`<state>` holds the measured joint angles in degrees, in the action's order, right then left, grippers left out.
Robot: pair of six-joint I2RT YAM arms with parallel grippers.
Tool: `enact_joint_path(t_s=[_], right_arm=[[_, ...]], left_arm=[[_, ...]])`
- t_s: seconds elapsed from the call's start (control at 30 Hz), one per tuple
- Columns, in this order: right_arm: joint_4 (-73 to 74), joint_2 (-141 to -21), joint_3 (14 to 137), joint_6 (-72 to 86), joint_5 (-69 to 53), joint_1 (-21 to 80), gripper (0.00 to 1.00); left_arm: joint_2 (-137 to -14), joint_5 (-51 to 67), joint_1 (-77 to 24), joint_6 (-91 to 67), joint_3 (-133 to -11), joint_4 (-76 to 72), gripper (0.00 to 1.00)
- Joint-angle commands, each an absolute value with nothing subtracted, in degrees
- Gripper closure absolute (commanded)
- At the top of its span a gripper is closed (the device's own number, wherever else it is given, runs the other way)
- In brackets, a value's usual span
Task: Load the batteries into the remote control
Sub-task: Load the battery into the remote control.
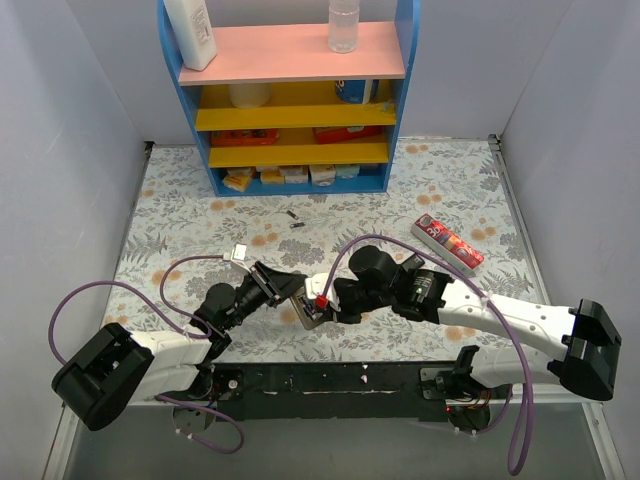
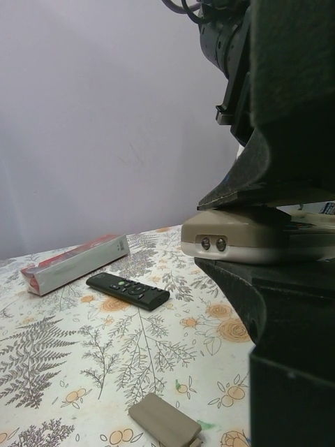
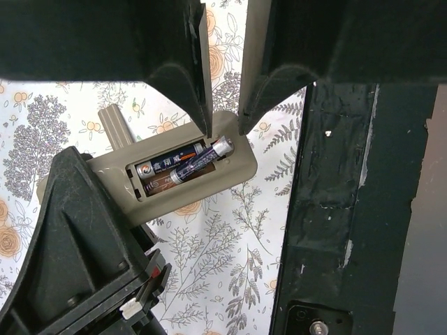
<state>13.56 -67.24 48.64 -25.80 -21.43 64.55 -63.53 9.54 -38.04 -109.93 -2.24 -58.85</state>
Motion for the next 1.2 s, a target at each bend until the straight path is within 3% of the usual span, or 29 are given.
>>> enact_joint_path(t_s=[0.0,1.17], right_arm=[[12.13,-67.94,51.5,-26.46,-23.12,64.42,0.72],[5.45,-74.88,52.73,-22.33,-19.78,64.42,0.8]], left_arm=[[-62.84,10.37,-37.79,-109.51,0.62,-59.77,1.0],[-63.28,11.25,-37.88,-109.95,0.18,-60.47,1.0]])
